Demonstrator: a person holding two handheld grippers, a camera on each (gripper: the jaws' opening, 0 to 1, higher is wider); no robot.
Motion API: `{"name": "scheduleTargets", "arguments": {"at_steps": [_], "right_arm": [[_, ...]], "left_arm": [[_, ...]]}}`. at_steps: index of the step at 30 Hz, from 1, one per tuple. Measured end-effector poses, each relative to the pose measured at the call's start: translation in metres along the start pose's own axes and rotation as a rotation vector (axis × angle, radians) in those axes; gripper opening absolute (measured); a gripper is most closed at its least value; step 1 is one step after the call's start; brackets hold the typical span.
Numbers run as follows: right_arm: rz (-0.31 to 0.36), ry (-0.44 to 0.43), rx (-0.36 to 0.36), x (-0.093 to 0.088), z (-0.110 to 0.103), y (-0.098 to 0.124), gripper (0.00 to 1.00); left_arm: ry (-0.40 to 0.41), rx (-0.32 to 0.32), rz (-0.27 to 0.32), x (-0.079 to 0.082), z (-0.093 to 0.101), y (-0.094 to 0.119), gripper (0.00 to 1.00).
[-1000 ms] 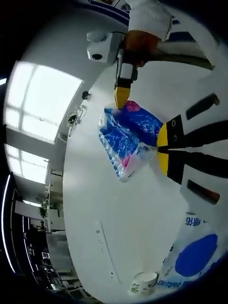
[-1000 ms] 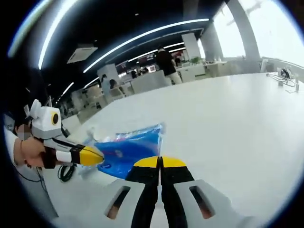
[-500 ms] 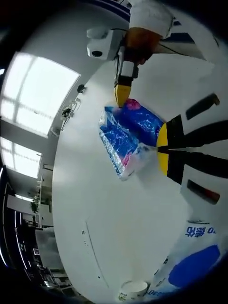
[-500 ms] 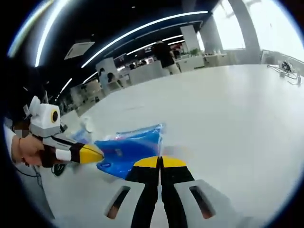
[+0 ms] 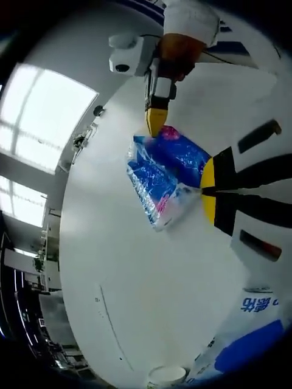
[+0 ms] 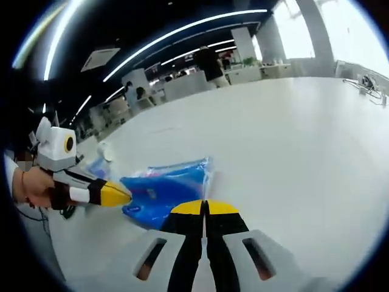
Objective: Arrange the tabletop items into an orderly group along one side of the table until the central work area is clear of visible clutter.
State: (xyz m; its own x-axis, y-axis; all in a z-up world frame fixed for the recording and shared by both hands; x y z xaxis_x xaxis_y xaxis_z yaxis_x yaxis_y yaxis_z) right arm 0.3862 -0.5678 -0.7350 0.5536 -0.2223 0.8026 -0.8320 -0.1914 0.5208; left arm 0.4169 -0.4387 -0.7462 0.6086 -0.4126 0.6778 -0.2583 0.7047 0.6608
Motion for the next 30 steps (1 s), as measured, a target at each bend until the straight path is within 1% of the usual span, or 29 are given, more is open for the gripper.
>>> {"name": "scheduleTargets", "arguments": {"at_steps": [5, 11, 22, 30], "right_arm": [[-0.009, 0.004, -0.003, -0.003, 0.003, -0.004, 0.00], [-0.011, 0.006, -0.009, -0.004, 0.005, -0.006, 0.00], [-0.011, 0.004, -0.017, -0.005, 0.011, -0.007, 0.00], [-0.013, -0.009, -0.009, -0.005, 0.011, -0.008, 0.01]], "left_arm": [[-0.004, 0.006, 0.004, 0.000, -0.002, -0.003, 0.00], [-0.003, 0.008, 0.014, 0.005, -0.004, -0.006, 0.00], [-0.013, 0.000, 0.025, 0.007, -0.003, -0.010, 0.00], [-0.003, -0.005, 0.031, 0.007, -0.002, -0.010, 0.01]]}}
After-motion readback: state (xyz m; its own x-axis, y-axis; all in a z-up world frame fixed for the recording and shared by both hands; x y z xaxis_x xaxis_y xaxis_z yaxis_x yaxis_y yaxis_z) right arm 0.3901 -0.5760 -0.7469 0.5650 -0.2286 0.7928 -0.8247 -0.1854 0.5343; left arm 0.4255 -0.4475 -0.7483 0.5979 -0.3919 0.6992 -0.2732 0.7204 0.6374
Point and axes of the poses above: the point that each gripper's makers call its tool centre point, and the gripper's own axes: y roughly backward along the fingers, z roughly to its right, x roughly out of its top, the point moved 1 cm from there along y, roughly backward along the fingers, and after that the axes turned 3 degrees about -z, right-handed, at the moved point
